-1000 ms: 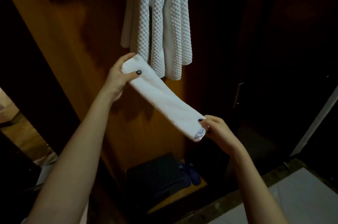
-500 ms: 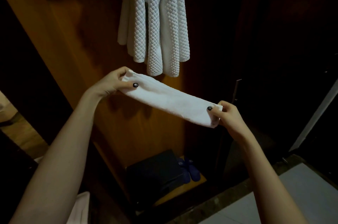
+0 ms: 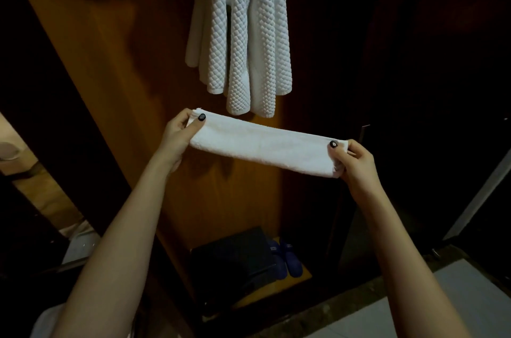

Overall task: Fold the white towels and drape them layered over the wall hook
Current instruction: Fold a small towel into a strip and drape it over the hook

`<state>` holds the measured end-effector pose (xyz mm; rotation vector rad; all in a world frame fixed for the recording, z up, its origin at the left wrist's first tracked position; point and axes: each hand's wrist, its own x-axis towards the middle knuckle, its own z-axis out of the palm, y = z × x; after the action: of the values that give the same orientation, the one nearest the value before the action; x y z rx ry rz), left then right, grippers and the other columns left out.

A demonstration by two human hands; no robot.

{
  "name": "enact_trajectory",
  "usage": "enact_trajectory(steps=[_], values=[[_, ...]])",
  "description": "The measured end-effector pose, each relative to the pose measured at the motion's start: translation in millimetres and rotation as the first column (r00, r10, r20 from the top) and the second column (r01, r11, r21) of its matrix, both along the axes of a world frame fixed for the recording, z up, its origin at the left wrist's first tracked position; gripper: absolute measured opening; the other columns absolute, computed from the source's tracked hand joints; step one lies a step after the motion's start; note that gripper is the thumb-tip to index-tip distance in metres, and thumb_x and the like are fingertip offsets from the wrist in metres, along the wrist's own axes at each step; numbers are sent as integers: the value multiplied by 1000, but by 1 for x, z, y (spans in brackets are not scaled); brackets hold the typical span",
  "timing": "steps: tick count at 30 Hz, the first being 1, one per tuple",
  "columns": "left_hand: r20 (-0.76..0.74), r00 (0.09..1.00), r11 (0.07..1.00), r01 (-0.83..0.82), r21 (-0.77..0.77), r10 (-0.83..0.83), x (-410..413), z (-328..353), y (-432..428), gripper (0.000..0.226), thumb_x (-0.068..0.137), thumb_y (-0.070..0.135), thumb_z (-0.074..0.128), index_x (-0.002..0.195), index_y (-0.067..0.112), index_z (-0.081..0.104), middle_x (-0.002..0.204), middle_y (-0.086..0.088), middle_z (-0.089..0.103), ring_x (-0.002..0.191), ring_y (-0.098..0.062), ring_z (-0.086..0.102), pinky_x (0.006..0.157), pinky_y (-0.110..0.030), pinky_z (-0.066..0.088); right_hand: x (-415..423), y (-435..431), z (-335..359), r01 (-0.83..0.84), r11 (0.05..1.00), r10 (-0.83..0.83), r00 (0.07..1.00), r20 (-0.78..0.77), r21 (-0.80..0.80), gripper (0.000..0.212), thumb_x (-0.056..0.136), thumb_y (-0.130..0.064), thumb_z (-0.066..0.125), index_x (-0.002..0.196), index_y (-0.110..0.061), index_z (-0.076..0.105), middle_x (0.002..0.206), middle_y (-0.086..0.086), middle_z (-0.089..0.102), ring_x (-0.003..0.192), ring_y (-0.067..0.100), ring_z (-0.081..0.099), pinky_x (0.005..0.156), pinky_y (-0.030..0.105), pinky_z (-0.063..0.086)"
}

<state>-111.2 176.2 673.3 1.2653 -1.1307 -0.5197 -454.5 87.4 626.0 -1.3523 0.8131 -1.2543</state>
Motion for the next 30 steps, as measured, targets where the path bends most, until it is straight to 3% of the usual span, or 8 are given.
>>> enact_trajectory(steps=[7,9,11,14,16,18,23,30], values=[[-99,980,974,-185,-133,173,-19,-1,0,15,98,17,57,84,23,57,76,13,62,68,5,59,62,-12,47,16,-15,16,143,989,-140,988,59,-43,8,95,-22,63,87,-19,63,82,-4,65,73,6,63,57,22,50],[-115,975,972,-202,-120,188,-22,-3,0,13,97,17,58,85,23,57,77,12,64,69,3,61,62,-15,48,17,-20,16,174,983,-172,984,37,-54,4,94,-19,64,94,-15,61,90,-2,63,82,12,62,61,24,50],[-132,972,975,-205,-85,193,-24,-4,2,11,96,16,59,89,24,57,85,7,63,70,1,62,62,-20,48,14,-23,15,167,983,-167,986,7,-77,16,93,-14,63,107,-21,59,104,0,61,89,18,61,66,30,51],[-117,990,996,-87,-36,82,-26,-1,9,26,97,18,58,110,40,60,108,4,62,81,-1,66,65,-22,53,4,-24,21,71,993,-71,997,5,-90,32,96,-7,54,109,-36,62,111,1,63,86,14,63,65,31,53],[-112,992,998,56,-6,-56,-30,4,15,42,99,22,55,121,57,54,122,5,61,98,-6,66,76,-23,55,-2,-26,29,50,994,-50,999,7,-100,33,97,-2,49,100,-29,69,104,-2,67,84,6,64,64,24,52],[-121,986,993,118,5,-117,-34,8,17,46,101,21,50,124,61,51,123,7,62,104,-8,64,83,-24,54,-7,-30,38,39,996,-39,999,2,-82,37,94,4,44,88,-19,72,99,-2,68,87,10,62,65,23,49],[-148,986,996,83,40,-77,-45,17,16,46,103,8,42,124,45,58,115,10,63,89,0,65,71,-19,54,-20,-37,55,-116,993,116,993,7,5,30,93,0,49,89,-17,73,95,-1,65,79,9,65,57,24,54],[-202,970,982,156,109,-132,-47,54,17,32,98,4,46,107,20,72,118,-3,68,97,-7,68,70,-20,56,-37,-56,95,-251,965,249,968,-42,-73,27,90,0,60,107,-19,67,118,9,57,85,13,69,67,24,57]])
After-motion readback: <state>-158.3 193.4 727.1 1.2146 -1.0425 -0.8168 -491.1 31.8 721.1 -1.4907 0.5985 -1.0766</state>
